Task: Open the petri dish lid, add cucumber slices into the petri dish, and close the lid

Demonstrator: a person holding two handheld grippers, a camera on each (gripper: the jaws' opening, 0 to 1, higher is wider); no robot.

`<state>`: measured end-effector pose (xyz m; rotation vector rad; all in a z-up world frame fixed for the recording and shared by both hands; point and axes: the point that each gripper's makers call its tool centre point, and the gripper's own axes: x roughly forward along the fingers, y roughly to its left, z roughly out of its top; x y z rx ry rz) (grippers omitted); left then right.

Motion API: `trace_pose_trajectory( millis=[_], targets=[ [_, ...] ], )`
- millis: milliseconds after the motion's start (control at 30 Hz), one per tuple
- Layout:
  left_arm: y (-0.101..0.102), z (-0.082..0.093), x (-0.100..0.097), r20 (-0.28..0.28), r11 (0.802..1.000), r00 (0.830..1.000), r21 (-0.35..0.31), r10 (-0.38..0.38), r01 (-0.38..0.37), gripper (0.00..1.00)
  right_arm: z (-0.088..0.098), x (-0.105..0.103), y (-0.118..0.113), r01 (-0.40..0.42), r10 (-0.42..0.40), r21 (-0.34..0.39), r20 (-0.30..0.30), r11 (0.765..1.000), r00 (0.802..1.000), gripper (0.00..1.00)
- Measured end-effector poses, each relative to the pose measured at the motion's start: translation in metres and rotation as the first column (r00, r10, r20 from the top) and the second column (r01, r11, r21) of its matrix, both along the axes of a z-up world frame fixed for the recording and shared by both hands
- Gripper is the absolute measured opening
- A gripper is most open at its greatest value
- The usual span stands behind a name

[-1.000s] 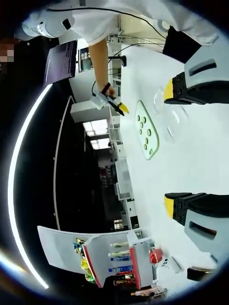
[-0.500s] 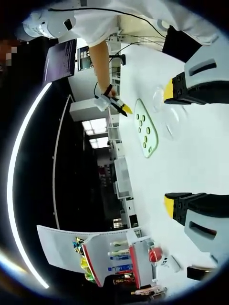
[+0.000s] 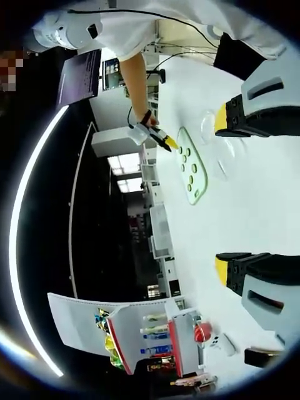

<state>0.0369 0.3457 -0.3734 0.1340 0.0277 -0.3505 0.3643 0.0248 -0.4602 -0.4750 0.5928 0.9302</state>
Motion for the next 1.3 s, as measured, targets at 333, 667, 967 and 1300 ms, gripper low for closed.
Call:
trace_pose_trajectory(
  millis=[333,667,967,1300],
  targets=[
    [0.006,-0.002,-0.001,-0.006,1.000,1.000,-0.011,0.015,-0.015,0.75,-0.007,0.003,0.000,-0.005,0.005,-0.025,-0.009,1.000,1.000,0.47],
    [0.009,-0.002,-0.002,-0.003,1.000,1.000,-0.014,0.023,-0.023,0.75,-0.016,0.003,0.001,0.001,-0.002,-0.036,-0.029,0.999,1.000,0.47],
    [0.013,-0.002,-0.004,0.000,0.999,0.999,-0.017,0.032,-0.033,0.75,-0.018,0.004,-0.002,0.019,-0.020,-0.036,-0.034,0.999,0.999,0.43],
    [0.015,-0.002,-0.004,0.003,0.999,0.999,-0.021,0.037,-0.037,0.74,-0.021,0.007,-0.002,0.022,-0.024,-0.045,-0.039,0.999,0.999,0.37]
  ],
)
